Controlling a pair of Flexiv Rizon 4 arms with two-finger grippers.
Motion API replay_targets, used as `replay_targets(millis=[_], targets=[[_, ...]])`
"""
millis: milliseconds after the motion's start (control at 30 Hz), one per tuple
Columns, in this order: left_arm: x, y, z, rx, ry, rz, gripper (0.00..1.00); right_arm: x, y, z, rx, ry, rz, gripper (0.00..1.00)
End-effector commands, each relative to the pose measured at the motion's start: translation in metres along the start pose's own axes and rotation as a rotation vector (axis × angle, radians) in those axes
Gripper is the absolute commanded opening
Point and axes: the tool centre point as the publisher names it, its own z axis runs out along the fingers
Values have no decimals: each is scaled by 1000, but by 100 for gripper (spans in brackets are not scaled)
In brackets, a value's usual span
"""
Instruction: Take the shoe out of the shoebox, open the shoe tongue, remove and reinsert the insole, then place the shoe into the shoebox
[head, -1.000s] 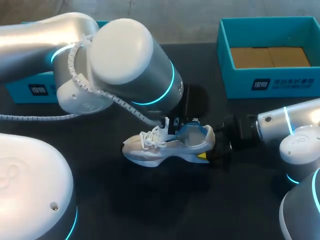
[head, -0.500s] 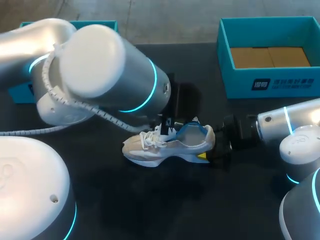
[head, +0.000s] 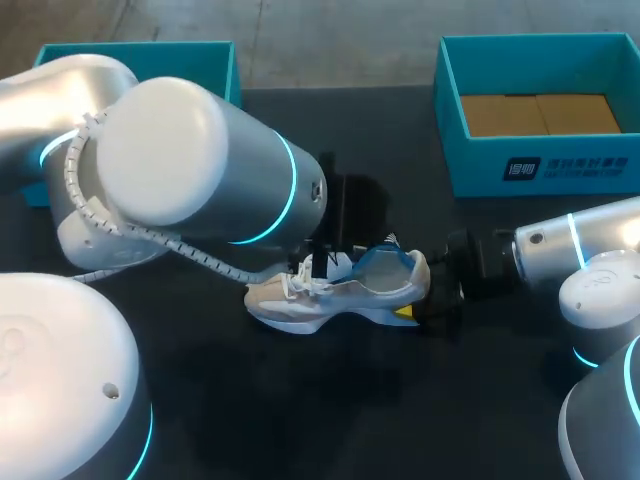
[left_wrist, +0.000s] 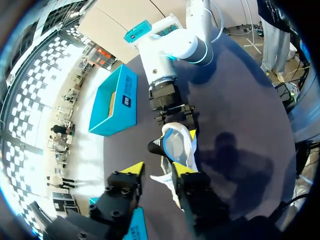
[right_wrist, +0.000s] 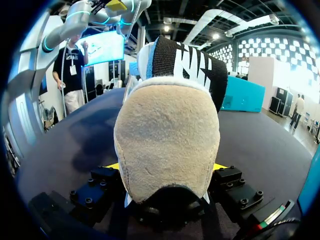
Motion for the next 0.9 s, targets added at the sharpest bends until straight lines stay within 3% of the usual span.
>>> replay_targets(millis=[33,667,900], targets=[[1,0,14,6,6,-2,45,0,0,2,3,-1,0,0],[16,5,72,14,35,-32,43,0,0,2,3,-1,0,0],[24,6,89,11,-19,-68,44,0,0,2,3,-1,0,0]])
